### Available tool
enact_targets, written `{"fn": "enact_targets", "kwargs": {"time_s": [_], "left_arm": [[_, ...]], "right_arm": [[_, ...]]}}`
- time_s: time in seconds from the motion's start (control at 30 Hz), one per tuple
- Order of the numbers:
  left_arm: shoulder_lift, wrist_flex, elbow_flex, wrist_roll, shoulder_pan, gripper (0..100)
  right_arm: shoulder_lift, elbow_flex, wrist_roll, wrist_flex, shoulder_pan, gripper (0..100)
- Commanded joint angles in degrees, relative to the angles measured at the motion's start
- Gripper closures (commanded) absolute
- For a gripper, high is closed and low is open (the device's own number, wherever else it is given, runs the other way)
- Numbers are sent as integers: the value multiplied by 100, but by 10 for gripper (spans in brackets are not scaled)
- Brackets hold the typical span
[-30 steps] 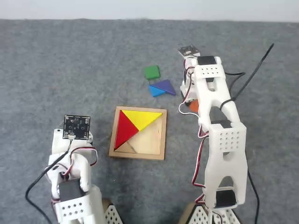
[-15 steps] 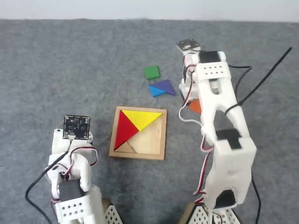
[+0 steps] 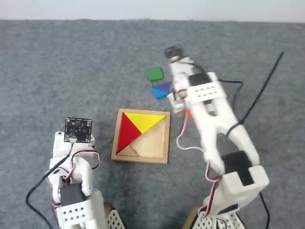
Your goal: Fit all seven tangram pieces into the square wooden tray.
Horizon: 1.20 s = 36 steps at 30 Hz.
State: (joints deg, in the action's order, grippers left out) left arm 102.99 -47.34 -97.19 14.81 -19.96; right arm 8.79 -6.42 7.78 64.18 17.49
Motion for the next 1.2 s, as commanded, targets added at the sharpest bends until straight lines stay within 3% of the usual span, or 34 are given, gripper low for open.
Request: {"fn": "enact_targets", "kwargs": {"time_s": [0.0,0.17,0.37,0.47,0.7,0.83,1.17], "left_arm": [[132,0,84,70,-9,985],[132,-9,84,70,-9,985],[132,-9,84,70,-9,985],[132,-9,84,70,-9,985],[132,-9,84,70,-9,985],[132,-9,84,70,-9,985],[132,-18,84,70,-9,985]], "right_arm": [[242,527,-88,-224,-453,970],[1314,1591,-70,259,-549,963],[2264,3138,352,1305,-382,775],[2396,3587,554,1613,-268,738],[2466,4325,527,1376,75,840],[2844,4325,527,629,312,898],[3556,4352,571,-479,585,902]]}}
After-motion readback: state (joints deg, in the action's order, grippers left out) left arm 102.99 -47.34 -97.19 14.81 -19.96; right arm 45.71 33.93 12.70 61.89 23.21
